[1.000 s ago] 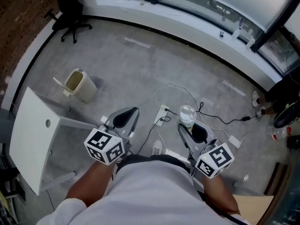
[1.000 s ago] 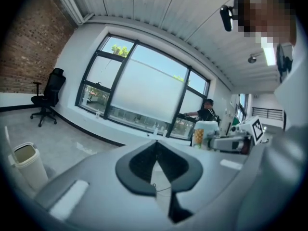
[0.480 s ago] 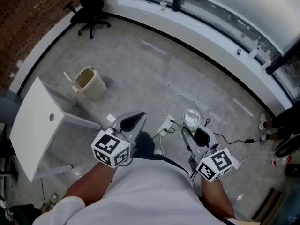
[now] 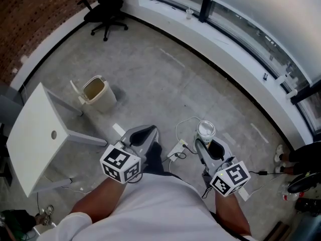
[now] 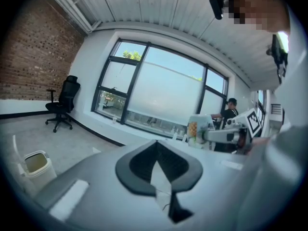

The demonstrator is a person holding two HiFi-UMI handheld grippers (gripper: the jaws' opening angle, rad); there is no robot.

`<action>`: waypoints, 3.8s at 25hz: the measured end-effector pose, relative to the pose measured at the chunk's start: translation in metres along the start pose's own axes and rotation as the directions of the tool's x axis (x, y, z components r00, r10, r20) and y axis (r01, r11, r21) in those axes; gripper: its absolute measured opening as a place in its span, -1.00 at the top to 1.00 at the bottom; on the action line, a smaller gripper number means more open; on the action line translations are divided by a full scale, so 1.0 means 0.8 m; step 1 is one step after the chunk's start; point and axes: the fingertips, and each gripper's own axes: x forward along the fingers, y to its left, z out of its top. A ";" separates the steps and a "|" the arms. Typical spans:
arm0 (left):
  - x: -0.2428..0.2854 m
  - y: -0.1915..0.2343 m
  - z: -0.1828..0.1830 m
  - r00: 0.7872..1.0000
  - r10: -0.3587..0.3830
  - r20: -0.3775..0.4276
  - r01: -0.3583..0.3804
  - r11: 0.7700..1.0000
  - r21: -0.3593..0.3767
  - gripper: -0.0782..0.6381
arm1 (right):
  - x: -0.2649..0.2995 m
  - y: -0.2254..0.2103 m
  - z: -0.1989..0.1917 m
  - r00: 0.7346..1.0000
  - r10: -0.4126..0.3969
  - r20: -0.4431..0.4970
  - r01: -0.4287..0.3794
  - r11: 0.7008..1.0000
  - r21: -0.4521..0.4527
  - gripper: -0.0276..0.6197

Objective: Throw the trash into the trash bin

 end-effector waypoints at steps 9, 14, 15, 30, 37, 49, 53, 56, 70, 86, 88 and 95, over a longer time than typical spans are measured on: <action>0.107 0.156 0.104 0.998 0.019 0.052 -0.018 1.000 -0.024 0.76 | 0.186 -0.069 0.106 0.996 0.072 -0.051 -0.077 0.993 -0.094 0.58; 0.148 0.248 0.157 0.995 0.048 0.090 -0.047 0.999 -0.013 0.76 | 0.284 -0.107 0.155 0.995 0.094 -0.034 -0.097 0.989 -0.110 0.58; 0.154 0.263 0.164 0.994 0.056 0.094 -0.055 0.998 -0.014 0.76 | 0.299 -0.111 0.165 0.995 0.098 -0.025 -0.100 0.989 -0.113 0.58; 0.217 0.402 0.218 0.959 0.249 0.138 -0.241 0.968 -0.073 0.76 | 0.494 -0.170 0.208 0.951 0.300 -0.071 -0.307 0.943 -0.130 0.58; 0.281 0.466 0.263 0.910 0.381 0.165 -0.373 0.924 -0.081 0.76 | 0.592 -0.230 0.244 0.898 0.429 -0.098 -0.440 0.887 -0.141 0.58; 0.409 0.533 0.311 0.858 0.493 0.144 -0.486 0.870 -0.082 0.76 | 0.707 -0.333 0.273 0.800 0.575 -0.172 -0.595 0.796 -0.112 0.58; 0.405 0.568 0.316 0.826 0.551 0.122 -0.540 0.834 -0.109 0.76 | 0.743 -0.342 0.273 0.772 0.607 -0.189 -0.627 0.776 -0.067 0.58; 0.397 0.599 0.328 0.798 0.587 0.133 -0.574 0.809 -0.126 0.76 | 0.780 -0.338 0.284 0.747 0.633 -0.204 -0.657 0.750 -0.082 0.58; 0.324 0.786 0.373 0.653 0.731 0.200 -0.693 0.683 -0.233 0.76 | 0.975 -0.237 0.335 0.602 0.736 -0.308 -0.796 0.581 -0.167 0.58; 0.166 0.890 0.361 0.388 0.901 0.194 -0.821 0.434 -0.371 0.76 | 1.105 -0.076 0.331 0.389 0.838 -0.384 -0.921 0.360 -0.148 0.58; 0.143 0.893 0.354 0.333 0.924 0.187 -0.836 0.381 -0.395 0.76 | 1.113 -0.053 0.325 0.341 0.851 -0.399 -0.940 0.311 -0.138 0.58; 0.095 0.907 0.341 0.155 0.977 0.144 -0.865 0.205 -0.458 0.76 | 1.146 0.013 0.311 0.150 0.879 -0.453 -0.988 0.123 -0.089 0.58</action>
